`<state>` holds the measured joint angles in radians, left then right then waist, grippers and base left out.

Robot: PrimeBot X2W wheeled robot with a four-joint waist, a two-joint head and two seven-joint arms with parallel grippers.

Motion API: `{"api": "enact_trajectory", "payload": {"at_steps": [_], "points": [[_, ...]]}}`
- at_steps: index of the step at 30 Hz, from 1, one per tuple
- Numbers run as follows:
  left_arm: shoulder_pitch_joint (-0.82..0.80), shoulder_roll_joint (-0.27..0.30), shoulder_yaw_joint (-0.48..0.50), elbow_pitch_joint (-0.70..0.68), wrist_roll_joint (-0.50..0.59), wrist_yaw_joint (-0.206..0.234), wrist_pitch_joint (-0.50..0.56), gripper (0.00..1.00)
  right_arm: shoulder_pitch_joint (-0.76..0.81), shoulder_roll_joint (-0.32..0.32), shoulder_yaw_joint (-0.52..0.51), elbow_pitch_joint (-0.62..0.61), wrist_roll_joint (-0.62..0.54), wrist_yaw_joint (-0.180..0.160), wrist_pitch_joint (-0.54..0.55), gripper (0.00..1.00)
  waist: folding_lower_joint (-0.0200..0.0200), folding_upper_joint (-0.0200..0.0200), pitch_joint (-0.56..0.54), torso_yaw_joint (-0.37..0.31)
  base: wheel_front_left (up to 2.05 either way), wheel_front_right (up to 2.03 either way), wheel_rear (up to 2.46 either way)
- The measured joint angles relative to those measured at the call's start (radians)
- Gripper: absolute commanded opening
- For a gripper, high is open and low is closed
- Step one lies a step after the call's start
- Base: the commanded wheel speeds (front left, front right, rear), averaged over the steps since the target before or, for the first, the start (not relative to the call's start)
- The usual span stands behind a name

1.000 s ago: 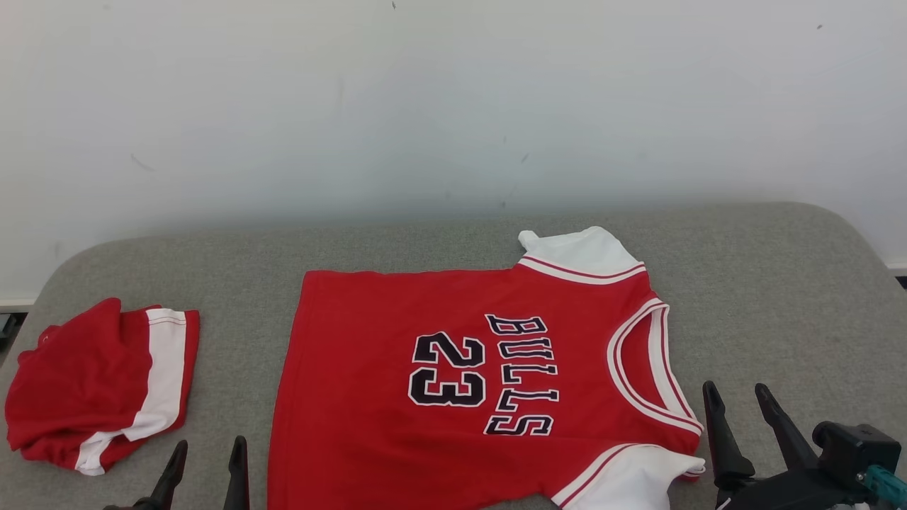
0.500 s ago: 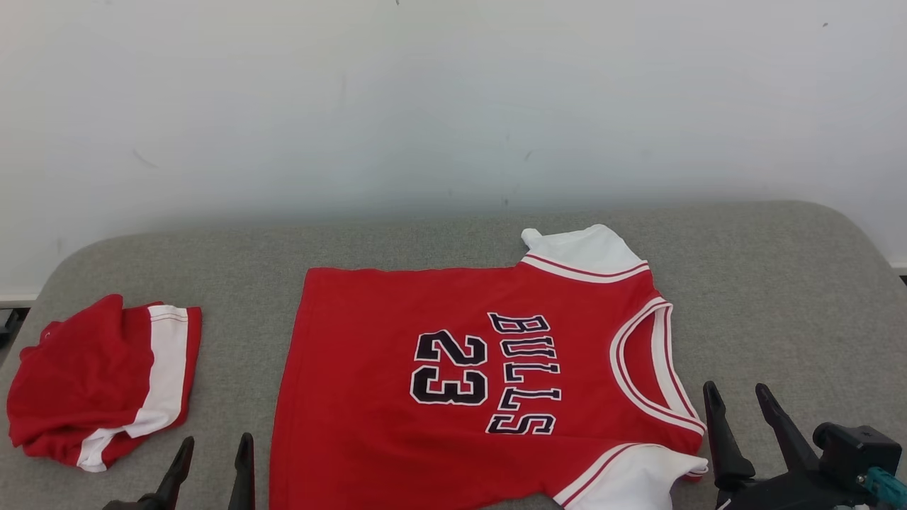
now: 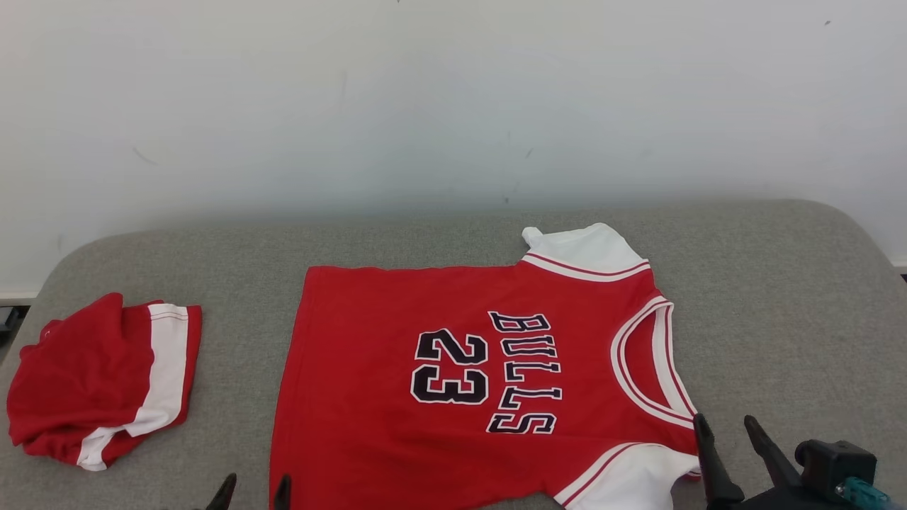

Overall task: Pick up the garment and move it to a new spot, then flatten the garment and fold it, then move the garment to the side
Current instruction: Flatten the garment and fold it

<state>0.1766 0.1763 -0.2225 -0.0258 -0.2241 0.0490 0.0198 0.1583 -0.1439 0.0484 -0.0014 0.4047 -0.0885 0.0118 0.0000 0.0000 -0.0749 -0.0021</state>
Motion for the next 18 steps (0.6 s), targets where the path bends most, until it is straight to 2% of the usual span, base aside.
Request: {"api": "enact_trajectory", "payload": {"at_steps": [5, 7, 18], "points": [[0.002, 0.013, -0.030, 0.082, -0.006, -0.027, 0.079, 1.00, 0.010, -0.002, 0.024, 0.030, -0.003, -0.005, 0.076, 1.00, 0.0000, 0.0000, 0.003, -0.002, 0.00, 0.00, 0.00], [-0.002, 0.018, -0.041, 0.137, -0.017, -0.043, 0.128, 1.00, 0.026, -0.002, 0.039, 0.057, -0.003, -0.009, 0.137, 1.00, 0.0000, 0.0000, 0.005, -0.003, 0.00, 0.00, 0.00], [-0.085, 0.023, -0.068, 0.258, -0.034, -0.085, 0.238, 1.00, 0.033, 0.007, 0.069, 0.115, 0.000, -0.017, 0.288, 1.00, 0.0000, 0.0000, 0.022, -0.008, 0.00, 0.00, 0.00]]}}
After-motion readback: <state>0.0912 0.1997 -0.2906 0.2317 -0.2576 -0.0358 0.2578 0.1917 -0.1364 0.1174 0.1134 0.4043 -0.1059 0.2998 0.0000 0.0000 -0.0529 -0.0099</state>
